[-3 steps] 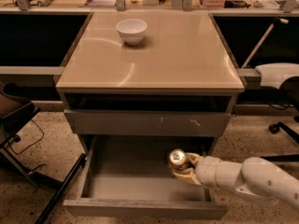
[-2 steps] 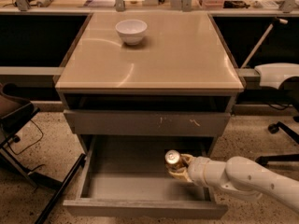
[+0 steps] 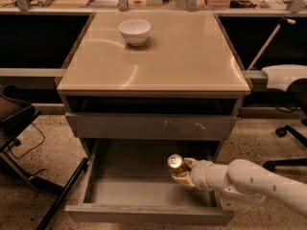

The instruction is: Place orange can into middle drawer

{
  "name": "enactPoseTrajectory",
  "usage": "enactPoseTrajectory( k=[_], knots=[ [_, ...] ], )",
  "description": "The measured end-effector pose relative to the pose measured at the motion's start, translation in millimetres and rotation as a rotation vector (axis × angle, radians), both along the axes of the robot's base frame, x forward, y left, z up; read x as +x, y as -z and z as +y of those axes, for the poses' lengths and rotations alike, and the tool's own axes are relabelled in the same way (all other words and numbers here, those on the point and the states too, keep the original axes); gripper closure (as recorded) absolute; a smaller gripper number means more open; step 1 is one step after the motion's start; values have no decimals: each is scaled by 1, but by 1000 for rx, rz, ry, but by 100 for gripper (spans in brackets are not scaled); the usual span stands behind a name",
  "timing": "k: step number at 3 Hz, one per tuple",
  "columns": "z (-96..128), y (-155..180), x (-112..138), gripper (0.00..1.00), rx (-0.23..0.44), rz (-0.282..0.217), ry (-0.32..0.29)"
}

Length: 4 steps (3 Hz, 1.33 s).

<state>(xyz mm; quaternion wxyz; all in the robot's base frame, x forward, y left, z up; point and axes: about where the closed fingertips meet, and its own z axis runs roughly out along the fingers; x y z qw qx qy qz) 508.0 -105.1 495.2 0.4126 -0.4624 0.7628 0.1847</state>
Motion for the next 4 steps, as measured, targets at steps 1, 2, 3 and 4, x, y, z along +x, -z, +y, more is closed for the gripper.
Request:
enactPoseTrajectory(
  k=[1,2,3,4],
  knots=[
    [3,41,8,100,-19,73,5],
    [6,91,11,100,-39,169,12],
    [4,112,11,100,-52,214,22],
    [4,112,11,81,-52,214,22]
  ],
)
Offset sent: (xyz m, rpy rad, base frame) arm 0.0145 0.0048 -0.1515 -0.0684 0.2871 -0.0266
